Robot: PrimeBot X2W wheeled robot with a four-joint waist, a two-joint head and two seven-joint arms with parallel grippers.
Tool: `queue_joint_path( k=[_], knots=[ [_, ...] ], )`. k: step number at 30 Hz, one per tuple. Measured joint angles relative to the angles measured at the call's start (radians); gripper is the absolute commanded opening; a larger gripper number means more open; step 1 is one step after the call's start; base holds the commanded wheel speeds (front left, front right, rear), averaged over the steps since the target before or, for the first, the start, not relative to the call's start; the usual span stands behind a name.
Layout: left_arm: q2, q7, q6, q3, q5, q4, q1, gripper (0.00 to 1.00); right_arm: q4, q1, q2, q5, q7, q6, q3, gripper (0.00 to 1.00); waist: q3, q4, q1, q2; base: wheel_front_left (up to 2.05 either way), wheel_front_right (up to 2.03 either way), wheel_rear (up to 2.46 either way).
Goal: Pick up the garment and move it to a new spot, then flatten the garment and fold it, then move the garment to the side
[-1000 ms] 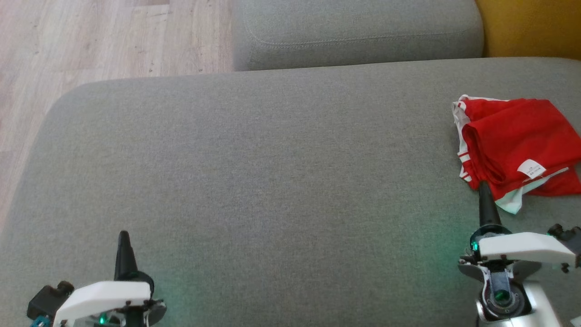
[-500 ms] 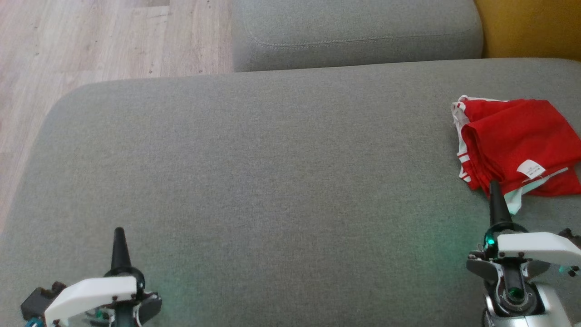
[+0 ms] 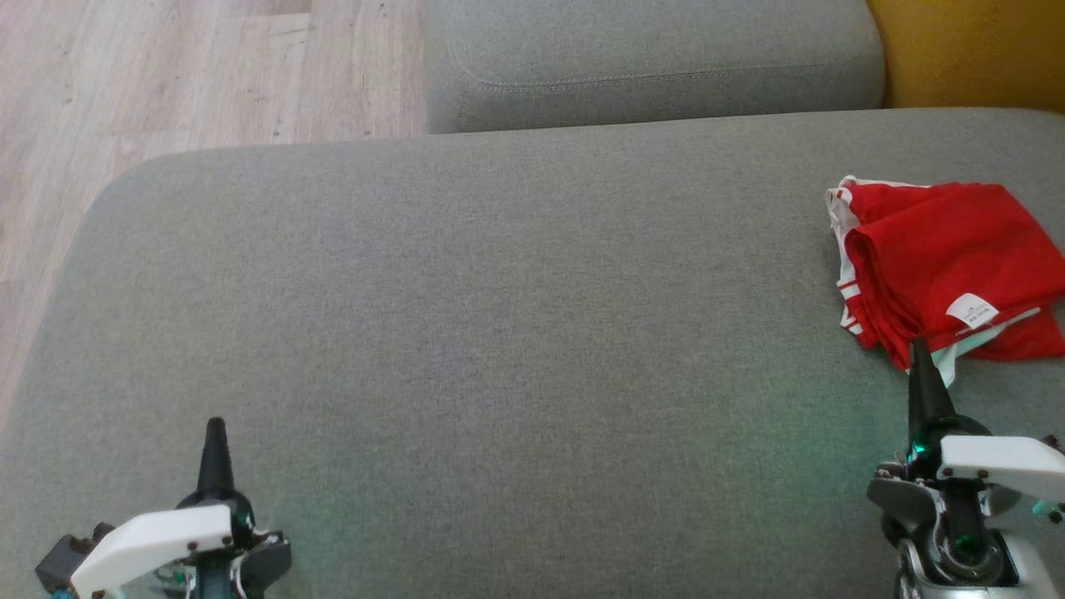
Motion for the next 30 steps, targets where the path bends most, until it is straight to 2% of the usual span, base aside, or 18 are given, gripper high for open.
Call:
queue_joint_path(
  k=[18,30],
  knots=[
    [0.000,0.045,-0.017,0.030,-0.158,-0.005,-0.020,0.00,-0.019,0.000,0.000,0.165,0.046,0.000,-0.038,0.00,-0.003,0.000,0.0000,0.0000,0.00,0.00,0.00],
    [0.000,0.045,-0.017,0.030,-0.158,-0.005,-0.020,0.00,-0.021,0.000,0.000,0.168,0.047,0.000,-0.041,0.00,-0.003,0.000,0.0000,0.0000,0.00,0.00,0.00]
  ],
)
